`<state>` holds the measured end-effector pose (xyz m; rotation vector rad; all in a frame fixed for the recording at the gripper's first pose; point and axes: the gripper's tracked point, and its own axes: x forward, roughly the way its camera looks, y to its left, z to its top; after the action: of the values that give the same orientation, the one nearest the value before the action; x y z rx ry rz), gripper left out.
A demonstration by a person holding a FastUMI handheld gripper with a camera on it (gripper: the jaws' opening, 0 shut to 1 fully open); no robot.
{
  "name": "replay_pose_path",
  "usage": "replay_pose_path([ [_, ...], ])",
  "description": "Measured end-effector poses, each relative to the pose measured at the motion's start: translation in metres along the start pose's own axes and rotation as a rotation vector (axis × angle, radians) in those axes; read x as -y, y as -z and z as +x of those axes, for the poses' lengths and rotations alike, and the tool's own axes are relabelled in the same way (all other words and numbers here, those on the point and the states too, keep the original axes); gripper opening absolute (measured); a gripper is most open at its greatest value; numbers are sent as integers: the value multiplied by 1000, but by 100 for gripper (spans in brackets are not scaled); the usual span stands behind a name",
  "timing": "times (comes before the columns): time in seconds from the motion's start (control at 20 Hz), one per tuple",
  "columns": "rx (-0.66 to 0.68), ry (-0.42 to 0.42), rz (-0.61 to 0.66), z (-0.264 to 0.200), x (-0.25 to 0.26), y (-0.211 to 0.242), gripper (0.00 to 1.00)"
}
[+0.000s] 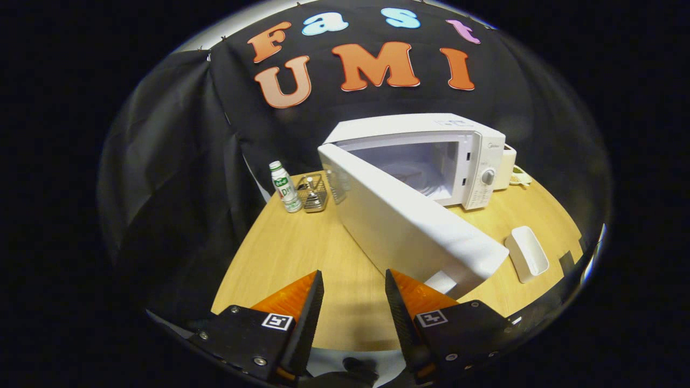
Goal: Open the microwave, put the food inside, and close the microwave door.
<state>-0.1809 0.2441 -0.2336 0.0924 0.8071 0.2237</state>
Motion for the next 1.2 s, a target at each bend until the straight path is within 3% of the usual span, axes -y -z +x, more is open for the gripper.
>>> replay_pose_path([
  [0.35, 20, 107, 3, 36, 75, -22, 68],
  [0.7, 58, 159, 23, 70, 129, -45, 68],
  [1.2, 123, 140, 45, 119, 158, -99, 68],
])
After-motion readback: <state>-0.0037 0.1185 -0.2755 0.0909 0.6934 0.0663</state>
